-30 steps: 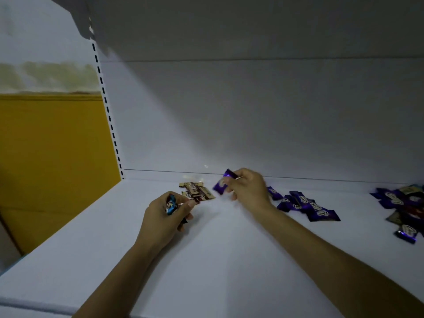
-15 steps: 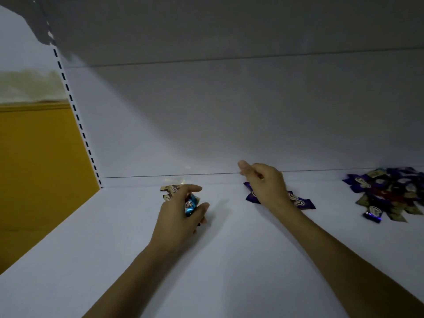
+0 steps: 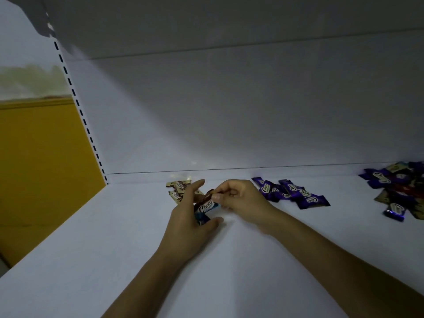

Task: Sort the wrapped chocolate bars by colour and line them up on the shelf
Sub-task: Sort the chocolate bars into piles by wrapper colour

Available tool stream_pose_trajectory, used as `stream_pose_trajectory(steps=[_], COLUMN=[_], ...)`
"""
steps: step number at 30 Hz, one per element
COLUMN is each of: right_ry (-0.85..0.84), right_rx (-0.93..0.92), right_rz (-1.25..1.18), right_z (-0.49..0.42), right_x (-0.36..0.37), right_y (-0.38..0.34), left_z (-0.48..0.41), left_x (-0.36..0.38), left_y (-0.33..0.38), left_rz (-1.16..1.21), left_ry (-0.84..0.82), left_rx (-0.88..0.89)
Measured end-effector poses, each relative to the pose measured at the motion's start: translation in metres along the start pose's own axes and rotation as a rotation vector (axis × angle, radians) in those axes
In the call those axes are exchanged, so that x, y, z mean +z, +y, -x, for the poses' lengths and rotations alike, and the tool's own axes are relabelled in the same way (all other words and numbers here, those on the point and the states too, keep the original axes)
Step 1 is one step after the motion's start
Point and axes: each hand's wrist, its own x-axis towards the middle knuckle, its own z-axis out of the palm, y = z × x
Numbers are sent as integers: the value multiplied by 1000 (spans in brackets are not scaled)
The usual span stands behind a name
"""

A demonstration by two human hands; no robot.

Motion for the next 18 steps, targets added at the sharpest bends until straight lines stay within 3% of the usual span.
stream_pose_trajectory(steps=[3, 7, 11, 15, 18], right_ry=[108, 118, 348, 535, 381], right_rx=[94, 115, 87, -121, -253], right_rz=[-60, -27, -77, 268, 639], right_z=[-2, -2, -7, -9, -7], right_x=[-9, -15, -21, -30, -30], right_y=[1, 4, 6, 16, 22], left_z=[0, 0, -1, 0, 0], left_x=[-4, -3, -7, -10, -12], left_y=[0, 0, -2, -1, 0], left_rz=[49, 68, 54, 111, 173], left_ry=[52, 38, 129, 221, 294], left_rx=[-70, -90, -132, -172, -210])
